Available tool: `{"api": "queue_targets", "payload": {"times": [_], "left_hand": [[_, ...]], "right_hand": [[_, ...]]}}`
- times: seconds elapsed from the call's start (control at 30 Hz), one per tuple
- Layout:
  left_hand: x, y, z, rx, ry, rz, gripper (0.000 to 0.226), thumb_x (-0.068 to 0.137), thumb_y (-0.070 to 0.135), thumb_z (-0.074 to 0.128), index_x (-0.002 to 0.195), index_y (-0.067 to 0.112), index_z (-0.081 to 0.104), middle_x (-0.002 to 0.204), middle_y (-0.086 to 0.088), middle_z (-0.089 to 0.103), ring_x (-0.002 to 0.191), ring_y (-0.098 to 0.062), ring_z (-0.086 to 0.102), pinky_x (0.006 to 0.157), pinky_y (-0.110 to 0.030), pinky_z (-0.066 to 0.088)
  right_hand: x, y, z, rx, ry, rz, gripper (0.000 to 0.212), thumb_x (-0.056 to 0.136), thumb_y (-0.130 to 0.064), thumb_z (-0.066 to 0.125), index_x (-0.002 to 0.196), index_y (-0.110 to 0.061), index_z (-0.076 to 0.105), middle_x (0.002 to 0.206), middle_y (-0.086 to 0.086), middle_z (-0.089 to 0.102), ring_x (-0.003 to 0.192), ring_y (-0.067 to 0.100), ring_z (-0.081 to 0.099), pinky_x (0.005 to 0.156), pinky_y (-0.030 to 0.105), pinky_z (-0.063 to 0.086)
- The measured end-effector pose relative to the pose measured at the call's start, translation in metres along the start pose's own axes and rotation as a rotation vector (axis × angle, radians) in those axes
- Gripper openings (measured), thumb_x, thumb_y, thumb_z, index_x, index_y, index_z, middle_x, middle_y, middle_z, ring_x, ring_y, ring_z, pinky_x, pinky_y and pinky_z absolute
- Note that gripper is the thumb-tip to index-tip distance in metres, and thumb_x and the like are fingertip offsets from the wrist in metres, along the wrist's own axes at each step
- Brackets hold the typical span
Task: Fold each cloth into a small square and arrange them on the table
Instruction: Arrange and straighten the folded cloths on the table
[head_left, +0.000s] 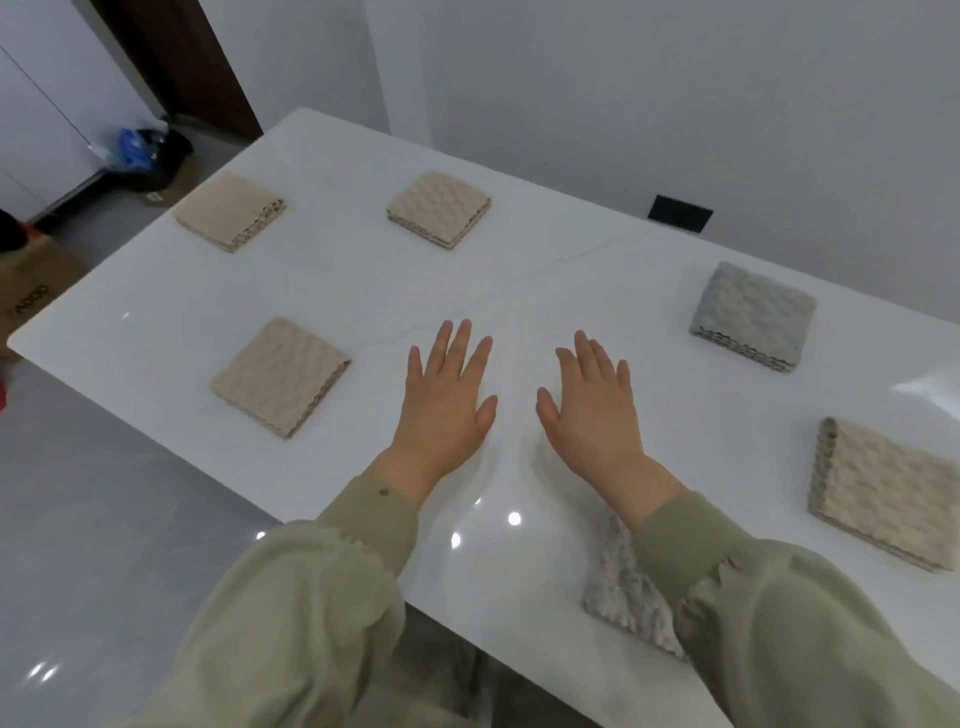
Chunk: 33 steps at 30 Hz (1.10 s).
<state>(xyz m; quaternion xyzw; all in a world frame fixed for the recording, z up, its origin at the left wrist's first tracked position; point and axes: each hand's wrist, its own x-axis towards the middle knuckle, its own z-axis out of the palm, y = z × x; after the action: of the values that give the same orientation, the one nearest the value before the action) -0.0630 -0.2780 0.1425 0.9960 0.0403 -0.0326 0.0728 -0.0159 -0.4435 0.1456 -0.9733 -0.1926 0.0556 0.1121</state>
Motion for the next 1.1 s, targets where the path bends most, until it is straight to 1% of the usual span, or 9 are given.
{"api": "queue_targets", "payload": {"times": [0.23,0.53,0.6,0.67,0.8,0.9,1.0,1.03,1.1], "left_hand": [[0.017,-0.105,-0.007,-0.076,0.009,0.054,0.063,0.099,0.037,0.034,0.151,0.018,0.004,0.159,-0.005,-0.009,0.145,-0.021,-0.015,0.115,-0.045,-0.006],[0.051,-0.285,-0.016,-0.296,-0.097,0.242,0.061,0.098,0.028,0.04,0.15,0.019,0.011,0.159,0.001,-0.002,0.145,-0.014,-0.01,0.116,-0.036,-0.007],[0.052,-0.315,-0.014,-0.447,-0.091,0.199,0.056,0.099,0.025,0.041,0.149,0.019,0.017,0.159,0.001,0.006,0.146,-0.013,-0.003,0.118,-0.034,-0.002],[0.049,-0.336,-0.008,-0.68,-0.099,0.056,0.052,0.099,0.023,0.041,0.148,0.019,0.023,0.158,0.002,0.014,0.145,-0.012,0.006,0.118,-0.031,0.006],[0.042,-0.357,0.006,-1.034,-0.238,-0.208,0.048,0.101,0.027,0.037,0.147,0.022,0.026,0.154,0.007,0.024,0.141,-0.008,0.02,0.112,-0.021,0.017],[0.036,-0.36,0.015,-1.148,-0.302,-0.24,0.048,0.101,0.031,0.038,0.147,0.021,0.028,0.151,0.009,0.03,0.137,-0.003,0.028,0.114,-0.025,0.022],[0.031,-0.357,0.019,-1.243,-0.301,-0.231,0.042,0.101,0.024,0.038,0.143,0.021,0.035,0.133,0.026,0.043,0.117,0.02,0.038,0.101,-0.007,0.031],[0.031,-0.355,0.021,-1.254,-0.302,-0.227,0.042,0.101,0.023,0.038,0.143,0.022,0.035,0.133,0.026,0.043,0.119,0.019,0.038,0.101,-0.008,0.031],[0.032,-0.353,0.025,-1.245,-0.304,-0.212,0.048,0.101,0.023,0.038,0.148,0.02,0.028,0.148,0.013,0.035,0.134,0.002,0.032,0.113,-0.022,0.027]], "right_hand": [[0.035,-0.084,0.028,0.165,0.085,0.008,0.05,0.096,-0.028,0.041,0.142,-0.009,0.034,0.156,0.01,0.02,0.145,0.023,0.015,0.118,0.039,0.007],[0.08,-0.231,0.089,0.344,0.154,0.252,0.047,0.096,-0.023,0.046,0.139,-0.006,0.038,0.153,0.011,0.027,0.141,0.025,0.023,0.117,0.035,0.018],[0.08,-0.255,0.1,0.456,0.135,0.322,0.047,0.097,-0.023,0.045,0.141,-0.009,0.036,0.153,0.007,0.026,0.141,0.021,0.023,0.114,0.028,0.018],[0.077,-0.273,0.112,0.629,0.067,0.405,0.05,0.099,-0.026,0.041,0.145,-0.013,0.029,0.154,0.001,0.025,0.141,0.015,0.022,0.111,0.023,0.017],[0.072,-0.3,0.132,0.948,0.067,0.591,0.049,0.1,-0.03,0.037,0.147,-0.019,0.025,0.152,-0.005,0.028,0.14,0.011,0.026,0.112,0.025,0.021],[0.081,-0.318,0.143,1.083,0.186,0.736,0.046,0.099,-0.025,0.039,0.144,-0.017,0.033,0.147,-0.003,0.038,0.134,0.012,0.036,0.109,0.025,0.027],[0.09,-0.337,0.152,1.145,0.283,0.826,0.044,0.098,-0.019,0.04,0.142,-0.012,0.037,0.143,0.0,0.043,0.129,0.013,0.04,0.106,0.023,0.031],[0.092,-0.343,0.154,1.145,0.298,0.841,0.047,0.098,-0.018,0.039,0.144,-0.012,0.032,0.146,0.0,0.039,0.132,0.013,0.037,0.105,0.02,0.027],[0.094,-0.349,0.156,1.143,0.322,0.85,0.05,0.099,-0.018,0.038,0.147,-0.011,0.026,0.15,0.0,0.032,0.136,0.013,0.031,0.103,0.016,0.024]]}}
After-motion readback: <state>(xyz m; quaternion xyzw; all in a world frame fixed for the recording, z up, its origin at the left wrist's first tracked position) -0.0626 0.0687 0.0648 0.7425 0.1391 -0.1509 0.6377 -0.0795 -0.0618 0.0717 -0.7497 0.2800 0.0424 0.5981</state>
